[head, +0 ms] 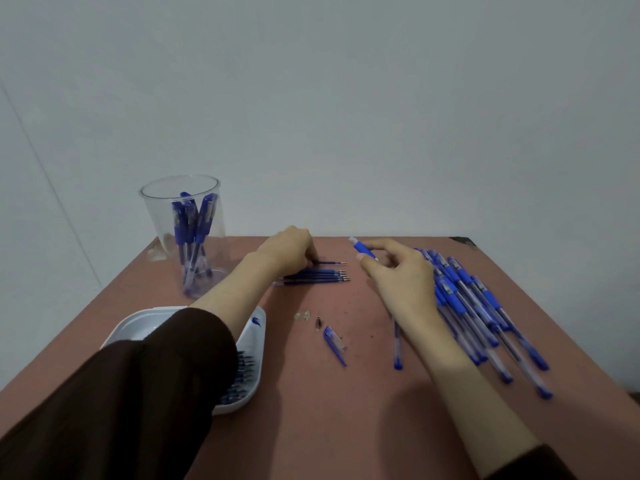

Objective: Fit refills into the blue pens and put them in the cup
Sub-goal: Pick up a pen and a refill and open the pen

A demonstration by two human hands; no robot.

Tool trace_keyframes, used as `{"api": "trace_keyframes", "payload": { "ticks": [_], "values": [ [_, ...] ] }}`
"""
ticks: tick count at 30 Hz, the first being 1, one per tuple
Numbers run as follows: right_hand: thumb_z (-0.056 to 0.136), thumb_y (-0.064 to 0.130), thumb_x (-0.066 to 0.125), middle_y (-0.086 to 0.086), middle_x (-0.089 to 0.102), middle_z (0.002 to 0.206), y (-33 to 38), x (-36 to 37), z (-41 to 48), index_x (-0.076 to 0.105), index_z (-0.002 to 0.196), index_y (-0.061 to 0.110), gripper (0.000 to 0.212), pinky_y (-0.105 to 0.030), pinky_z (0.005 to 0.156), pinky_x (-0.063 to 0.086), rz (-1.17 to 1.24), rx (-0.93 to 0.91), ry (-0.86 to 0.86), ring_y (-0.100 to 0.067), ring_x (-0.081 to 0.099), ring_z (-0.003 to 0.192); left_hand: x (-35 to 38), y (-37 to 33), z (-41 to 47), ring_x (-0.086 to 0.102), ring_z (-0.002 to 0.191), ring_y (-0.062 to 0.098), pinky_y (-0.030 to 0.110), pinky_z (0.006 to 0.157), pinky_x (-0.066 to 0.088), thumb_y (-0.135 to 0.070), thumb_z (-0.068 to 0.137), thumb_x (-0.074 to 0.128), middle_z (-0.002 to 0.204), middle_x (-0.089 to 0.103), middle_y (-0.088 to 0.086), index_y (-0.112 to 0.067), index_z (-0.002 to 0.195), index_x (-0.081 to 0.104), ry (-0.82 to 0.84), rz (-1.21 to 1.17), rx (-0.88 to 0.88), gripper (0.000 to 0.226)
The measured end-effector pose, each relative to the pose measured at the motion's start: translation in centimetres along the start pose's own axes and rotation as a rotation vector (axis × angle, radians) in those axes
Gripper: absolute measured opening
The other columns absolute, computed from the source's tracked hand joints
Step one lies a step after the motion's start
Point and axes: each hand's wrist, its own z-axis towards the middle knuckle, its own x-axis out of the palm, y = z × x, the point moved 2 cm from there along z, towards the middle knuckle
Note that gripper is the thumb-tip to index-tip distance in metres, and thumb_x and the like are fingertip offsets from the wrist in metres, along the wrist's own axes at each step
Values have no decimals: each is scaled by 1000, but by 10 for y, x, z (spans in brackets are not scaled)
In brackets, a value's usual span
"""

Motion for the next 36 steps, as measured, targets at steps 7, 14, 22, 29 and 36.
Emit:
{"api": "trace_keyframes", "payload": {
  "ticks": [7, 14, 22, 29, 36],
  "values": [
    [85, 25, 68, -7, 45, 58, 0, 0, -1, 66, 81, 39, 14, -30, 54, 37, -16, -29, 20, -17, 42, 55, -3, 2, -12, 62, 100, 21, 27, 88, 47, 0, 85, 52, 109, 71, 5, -14, 109, 72, 10, -29, 46, 34],
    [85, 26, 68, 4, 48, 57, 1, 7, -6, 70, 89, 32, 8, -32, 57, 44, -45, -30, 65, -15, 48, 57, -10, -1, -29, 59, 107, 21, 21, 84, 41, -3, 91, 48, 119, 64, 9, -12, 119, 65, -38, -83, 13, 35],
    [82, 25, 65, -2, 58, 59, 29, 43, -43, 68, 85, 42, 17, -32, 59, 48, -67, -181, 288, -15, 53, 53, -37, 6, -115, 60, 72, 17, 28, 69, 47, -14, 89, 60, 80, 70, 5, -15, 97, 74, -109, -96, 72, 16],
    [83, 22, 66, -1, 57, 66, 30, 50, -52, 60, 76, 48, 27, -34, 60, 47, -110, -236, 346, -7, 43, 52, -42, 37, -179, 57, 77, -1, 7, 72, 40, -23, 86, 67, 93, 70, -10, -25, 102, 73, 191, -11, -58, 18],
    [84, 22, 68, -6, 55, 64, 29, 49, -52, 61, 77, 46, 26, -35, 59, 46, -97, -235, 358, -7, 40, 51, -43, 41, -183, 59, 81, 4, 17, 76, 46, -20, 84, 68, 89, 68, -8, -24, 98, 72, 225, -28, -71, 15]
  ]
}}
